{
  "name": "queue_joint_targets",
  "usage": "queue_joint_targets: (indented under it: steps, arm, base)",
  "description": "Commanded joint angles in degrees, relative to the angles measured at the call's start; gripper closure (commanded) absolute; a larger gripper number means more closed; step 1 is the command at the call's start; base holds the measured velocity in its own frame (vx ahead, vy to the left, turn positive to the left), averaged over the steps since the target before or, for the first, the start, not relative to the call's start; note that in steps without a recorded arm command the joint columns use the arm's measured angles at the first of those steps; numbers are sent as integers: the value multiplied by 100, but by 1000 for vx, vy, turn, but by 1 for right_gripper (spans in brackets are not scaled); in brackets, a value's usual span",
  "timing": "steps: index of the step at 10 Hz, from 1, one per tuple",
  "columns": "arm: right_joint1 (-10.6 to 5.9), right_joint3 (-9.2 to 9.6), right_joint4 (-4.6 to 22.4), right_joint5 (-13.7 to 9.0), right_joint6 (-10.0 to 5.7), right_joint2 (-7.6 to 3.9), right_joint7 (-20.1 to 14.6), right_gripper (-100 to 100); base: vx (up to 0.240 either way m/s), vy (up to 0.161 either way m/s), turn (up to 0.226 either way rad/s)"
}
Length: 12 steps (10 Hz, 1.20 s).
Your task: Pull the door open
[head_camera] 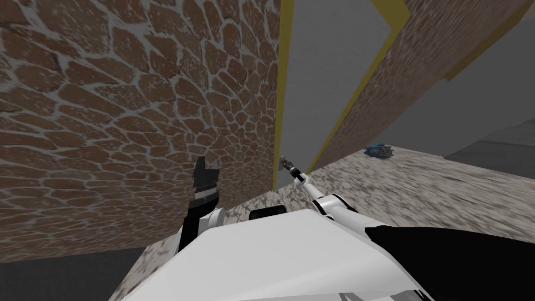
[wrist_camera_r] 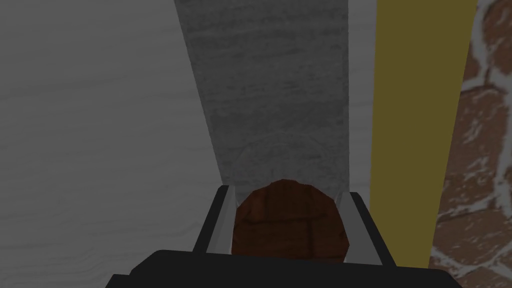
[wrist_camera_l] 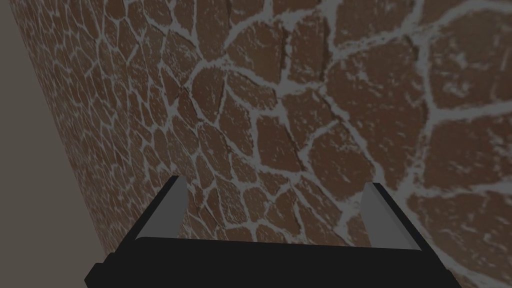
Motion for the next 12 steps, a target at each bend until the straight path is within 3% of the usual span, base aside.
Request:
queue_joint_targets:
  steps: [1,5,9,11,12]
  arm:
    - [10,-14,-33,-141,3,-6,-238,100]
    - [11,-14,-50,-539,47,14,-859,100]
    - [11,-14,-60,-777,73,27,-1298,100]
    - [11,-14,-71,-1030,101,40,-1653,100]
    - [11,-14,-71,-1030,101,40,-1692,100]
  base:
    - [-60,-86,133]
    - [-68,-86,152]
    - [-45,-47,86]
    - [-52,-58,125]
    - [-50,-62,66]
